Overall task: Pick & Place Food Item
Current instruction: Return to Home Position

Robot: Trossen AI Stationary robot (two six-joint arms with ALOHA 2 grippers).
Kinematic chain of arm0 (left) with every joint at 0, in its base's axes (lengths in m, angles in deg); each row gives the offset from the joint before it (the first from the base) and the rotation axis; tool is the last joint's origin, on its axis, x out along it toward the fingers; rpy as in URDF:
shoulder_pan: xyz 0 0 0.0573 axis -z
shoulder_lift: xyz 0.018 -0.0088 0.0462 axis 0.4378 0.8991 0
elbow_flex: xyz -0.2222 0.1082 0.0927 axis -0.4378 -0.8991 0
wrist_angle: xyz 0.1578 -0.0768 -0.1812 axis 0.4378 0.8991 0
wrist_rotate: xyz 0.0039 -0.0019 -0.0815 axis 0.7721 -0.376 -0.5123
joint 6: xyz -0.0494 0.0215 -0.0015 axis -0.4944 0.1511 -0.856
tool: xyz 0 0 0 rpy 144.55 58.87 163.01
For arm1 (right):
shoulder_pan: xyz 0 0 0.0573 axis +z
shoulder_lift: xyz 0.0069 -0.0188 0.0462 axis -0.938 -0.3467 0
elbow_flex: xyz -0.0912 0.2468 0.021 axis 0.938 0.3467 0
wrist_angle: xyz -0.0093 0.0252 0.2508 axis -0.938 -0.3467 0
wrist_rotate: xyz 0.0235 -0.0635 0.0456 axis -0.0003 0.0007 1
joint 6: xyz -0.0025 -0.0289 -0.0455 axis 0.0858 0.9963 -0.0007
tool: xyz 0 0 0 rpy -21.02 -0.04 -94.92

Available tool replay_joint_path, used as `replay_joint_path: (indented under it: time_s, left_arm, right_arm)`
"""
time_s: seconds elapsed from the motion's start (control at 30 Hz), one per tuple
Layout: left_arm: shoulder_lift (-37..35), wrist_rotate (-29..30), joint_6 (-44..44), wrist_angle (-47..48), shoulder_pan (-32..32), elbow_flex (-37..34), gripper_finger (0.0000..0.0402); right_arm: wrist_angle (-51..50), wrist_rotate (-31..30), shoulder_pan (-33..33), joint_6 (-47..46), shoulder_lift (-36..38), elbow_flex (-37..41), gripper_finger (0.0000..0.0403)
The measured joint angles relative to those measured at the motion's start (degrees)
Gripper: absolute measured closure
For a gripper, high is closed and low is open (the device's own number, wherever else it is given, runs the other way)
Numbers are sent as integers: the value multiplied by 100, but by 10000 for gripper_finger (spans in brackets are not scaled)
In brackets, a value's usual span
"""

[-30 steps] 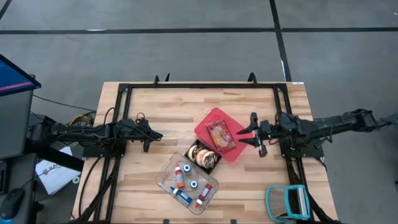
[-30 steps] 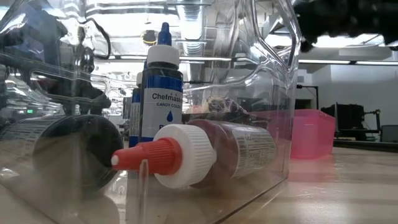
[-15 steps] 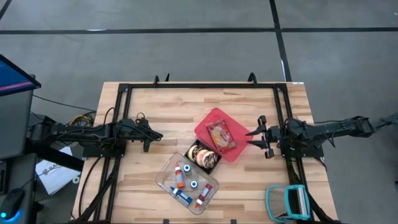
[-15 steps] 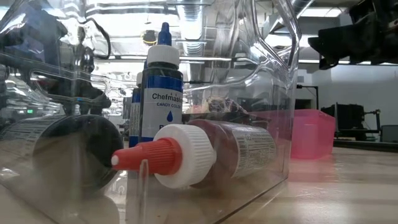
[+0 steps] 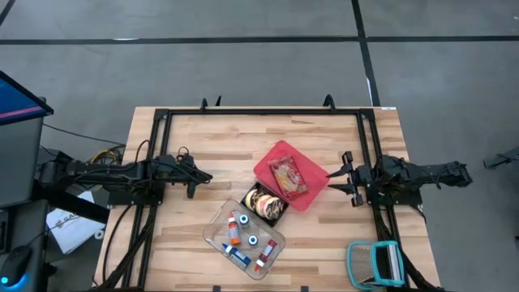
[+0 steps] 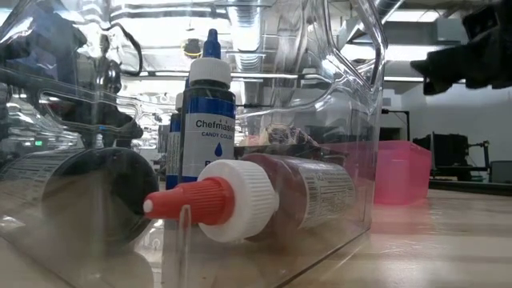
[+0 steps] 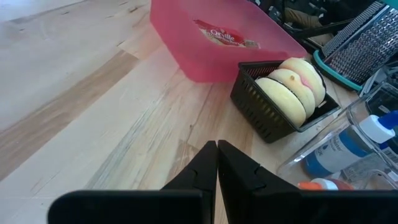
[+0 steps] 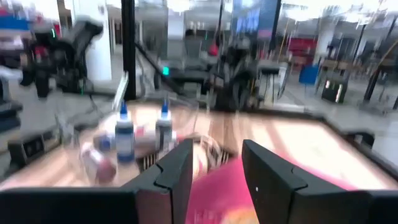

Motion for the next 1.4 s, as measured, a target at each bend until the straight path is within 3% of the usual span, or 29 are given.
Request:
replay_joint_path:
  time_s: [1.4]
  left_arm:
    - [-1,1,0,-145,0,0,393]
  right_arm:
    - [-51,-146,-7,41,-43,9,272]
